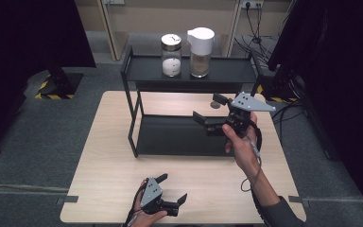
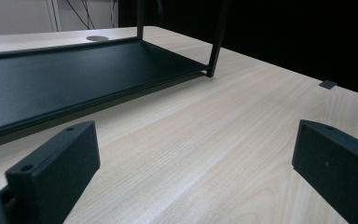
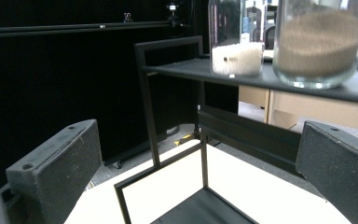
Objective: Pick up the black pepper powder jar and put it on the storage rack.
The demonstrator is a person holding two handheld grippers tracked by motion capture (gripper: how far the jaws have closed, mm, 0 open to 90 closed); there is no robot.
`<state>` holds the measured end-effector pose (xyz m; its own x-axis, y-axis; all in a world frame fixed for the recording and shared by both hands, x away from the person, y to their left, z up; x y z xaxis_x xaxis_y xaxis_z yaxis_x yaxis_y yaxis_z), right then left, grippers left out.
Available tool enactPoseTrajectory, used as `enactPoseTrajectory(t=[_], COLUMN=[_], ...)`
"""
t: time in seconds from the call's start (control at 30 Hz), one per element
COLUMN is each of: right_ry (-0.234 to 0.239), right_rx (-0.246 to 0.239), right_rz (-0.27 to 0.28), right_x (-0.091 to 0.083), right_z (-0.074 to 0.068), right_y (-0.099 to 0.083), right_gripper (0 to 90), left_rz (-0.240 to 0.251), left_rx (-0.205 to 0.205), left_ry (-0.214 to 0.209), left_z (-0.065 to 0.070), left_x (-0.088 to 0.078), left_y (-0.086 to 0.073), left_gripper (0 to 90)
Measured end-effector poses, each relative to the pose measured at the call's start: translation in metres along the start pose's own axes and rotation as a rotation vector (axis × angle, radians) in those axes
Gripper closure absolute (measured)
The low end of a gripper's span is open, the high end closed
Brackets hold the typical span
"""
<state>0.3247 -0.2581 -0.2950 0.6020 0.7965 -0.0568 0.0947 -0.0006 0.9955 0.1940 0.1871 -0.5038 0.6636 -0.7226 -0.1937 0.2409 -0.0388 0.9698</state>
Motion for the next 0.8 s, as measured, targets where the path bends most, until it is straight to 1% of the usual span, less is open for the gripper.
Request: enactPoseTrajectory(t=[0.1,0.37,0.47,0.57,0.63,0.8], right_ry=[-0.002,0.016,0.022,0.033,0.03,0.045], right_rx=[-0.007,-0.03,-0.045,-0.046,-0.058,-0.059], right_rz=[-0.005,-0.021,-0.038,-0.043,-0.047,-0.057], right_x=[-0.002,-0.009,-0.011,-0.013,-0.015,-0.021], right_z=[-0.001,-0.008,-0.012,-0.014,-0.018,-0.021], right_y=[-0.009,-0.028,-0.037,-0.047,-0.054,-0.068], right_gripper=[0.5,0.7,0.7,0.8,0.8,0.9], left_rz=[0.0,0.002,0.003,0.003,0.005,0.006], left_rx=[0.0,0.001,0.001,0.001,0.003,0.003], left_ry=[0.001,0.002,0.003,0.004,0.005,0.005], left_z=[0.0,0.0,0.0,0.0,0.0,0.0], left_x=[0.0,0.0,0.0,0.0,-0.001,-0.001], left_y=[0.0,0.0,0.0,0.0,0.0,0.0], left_gripper=[0.2,0.1,0.2,0.2,0.1,0.2])
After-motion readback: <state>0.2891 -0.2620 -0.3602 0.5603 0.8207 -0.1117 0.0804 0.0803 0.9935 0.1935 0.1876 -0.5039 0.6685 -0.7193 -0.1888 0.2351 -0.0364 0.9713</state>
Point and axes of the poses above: each handheld gripper's, and its own axes: x roughly forward along the jaws, y roughly out of its top, z roughly to its right, the point moved 1 cm from there along x, roughly forward along the jaws, and after that the axes turned 2 degrees about z, right-handed, at the moved point
